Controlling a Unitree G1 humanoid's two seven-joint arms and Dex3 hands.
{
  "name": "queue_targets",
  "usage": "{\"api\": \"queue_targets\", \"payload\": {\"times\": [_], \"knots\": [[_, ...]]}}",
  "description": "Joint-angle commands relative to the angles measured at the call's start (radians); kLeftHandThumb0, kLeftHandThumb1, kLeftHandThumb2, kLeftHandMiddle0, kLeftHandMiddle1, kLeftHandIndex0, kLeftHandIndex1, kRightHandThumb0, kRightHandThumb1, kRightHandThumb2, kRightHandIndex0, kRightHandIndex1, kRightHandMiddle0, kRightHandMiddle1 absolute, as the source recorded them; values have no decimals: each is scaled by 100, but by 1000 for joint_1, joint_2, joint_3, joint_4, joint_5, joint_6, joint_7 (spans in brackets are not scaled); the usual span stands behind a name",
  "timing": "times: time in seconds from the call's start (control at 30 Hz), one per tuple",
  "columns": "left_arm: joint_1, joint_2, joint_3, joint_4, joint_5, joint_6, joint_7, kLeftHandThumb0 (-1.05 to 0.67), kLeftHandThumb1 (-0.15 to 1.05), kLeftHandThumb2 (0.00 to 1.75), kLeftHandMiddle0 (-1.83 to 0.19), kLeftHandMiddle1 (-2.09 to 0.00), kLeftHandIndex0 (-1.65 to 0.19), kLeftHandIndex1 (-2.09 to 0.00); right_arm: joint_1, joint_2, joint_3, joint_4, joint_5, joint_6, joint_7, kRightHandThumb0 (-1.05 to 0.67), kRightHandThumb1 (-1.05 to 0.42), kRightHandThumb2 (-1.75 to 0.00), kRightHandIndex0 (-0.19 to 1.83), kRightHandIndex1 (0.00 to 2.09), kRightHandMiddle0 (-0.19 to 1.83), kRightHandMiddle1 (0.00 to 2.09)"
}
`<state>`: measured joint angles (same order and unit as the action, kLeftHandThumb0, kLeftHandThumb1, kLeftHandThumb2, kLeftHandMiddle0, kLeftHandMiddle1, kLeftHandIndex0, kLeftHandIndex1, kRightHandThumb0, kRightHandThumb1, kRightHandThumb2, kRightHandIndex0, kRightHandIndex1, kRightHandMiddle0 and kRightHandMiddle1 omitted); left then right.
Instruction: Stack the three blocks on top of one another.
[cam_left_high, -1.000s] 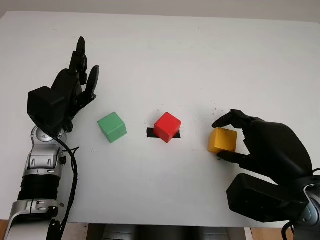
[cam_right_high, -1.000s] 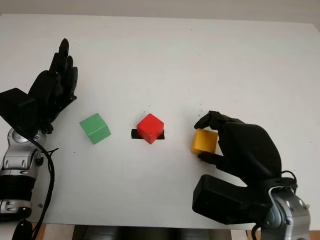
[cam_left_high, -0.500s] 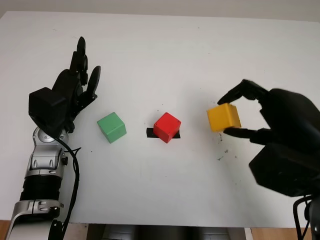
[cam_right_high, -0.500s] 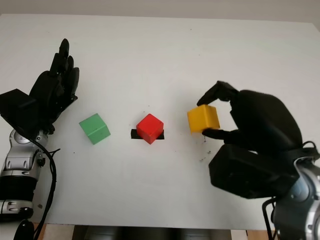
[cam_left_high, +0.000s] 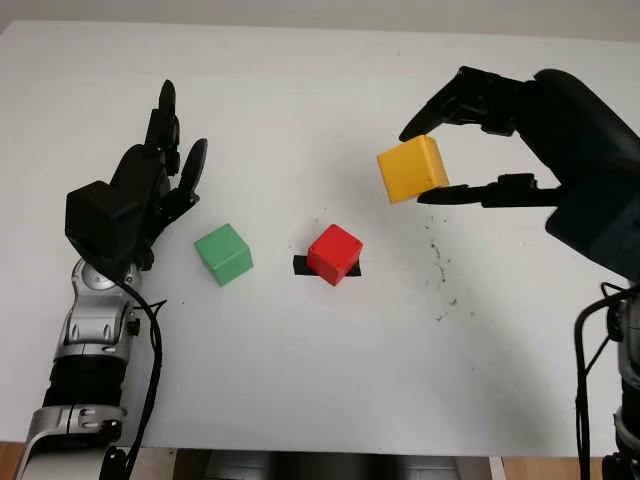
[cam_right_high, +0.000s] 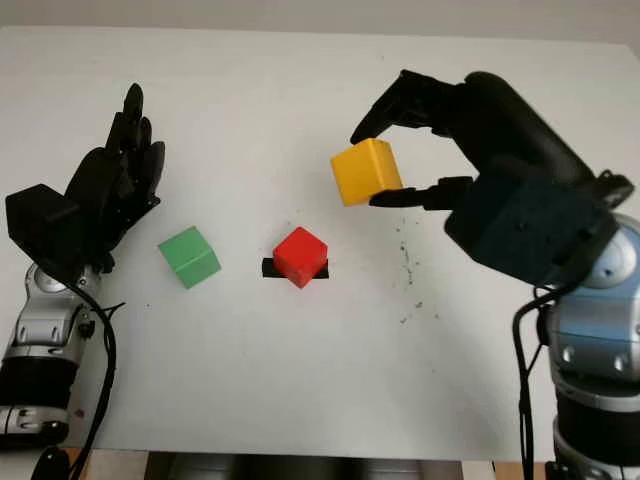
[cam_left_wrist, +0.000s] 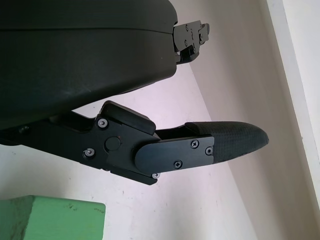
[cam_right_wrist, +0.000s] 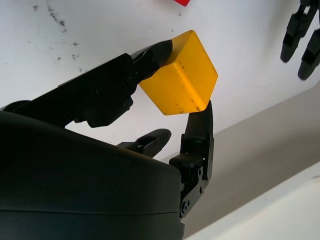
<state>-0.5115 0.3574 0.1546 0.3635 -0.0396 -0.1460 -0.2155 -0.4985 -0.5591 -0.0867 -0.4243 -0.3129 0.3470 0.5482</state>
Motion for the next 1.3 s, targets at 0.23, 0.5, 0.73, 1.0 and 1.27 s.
{"api": "queue_targets", "payload": {"times": [0.23, 0.5, 0.73, 1.0, 1.27], "knots": [[3, 7, 0, -25, -5, 15, -4, -85, 105, 55, 19, 0, 19, 0, -119, 21, 122, 183, 40, -34, -7, -35, -94, -6, 50, 4, 33, 156], [9, 9, 2, -33, -3, 17, 1, -84, 105, 56, 19, 0, 19, 0, -108, 82, 169, 277, 130, -46, 6, -40, -95, -6, 50, 4, 28, 159], [3, 10, 3, -23, -4, 16, -1, -85, 105, 54, 19, 0, 19, 0, -86, 130, 171, 286, 225, 16, 20, -46, -95, -5, 49, 3, 28, 165], [1, 11, -1, -14, 13, 9, 5, -85, 105, 56, 19, 0, 19, 0, -48, 155, 170, 266, 308, 66, 22, -50, -95, -5, 45, 2, 32, 167], [2, 14, -1, -8, 16, 9, 2, -85, 105, 56, 19, 0, 19, 0, -35, 172, 157, 235, 387, 174, 8, -48, -95, -6, 40, 0, 33, 170]]}}
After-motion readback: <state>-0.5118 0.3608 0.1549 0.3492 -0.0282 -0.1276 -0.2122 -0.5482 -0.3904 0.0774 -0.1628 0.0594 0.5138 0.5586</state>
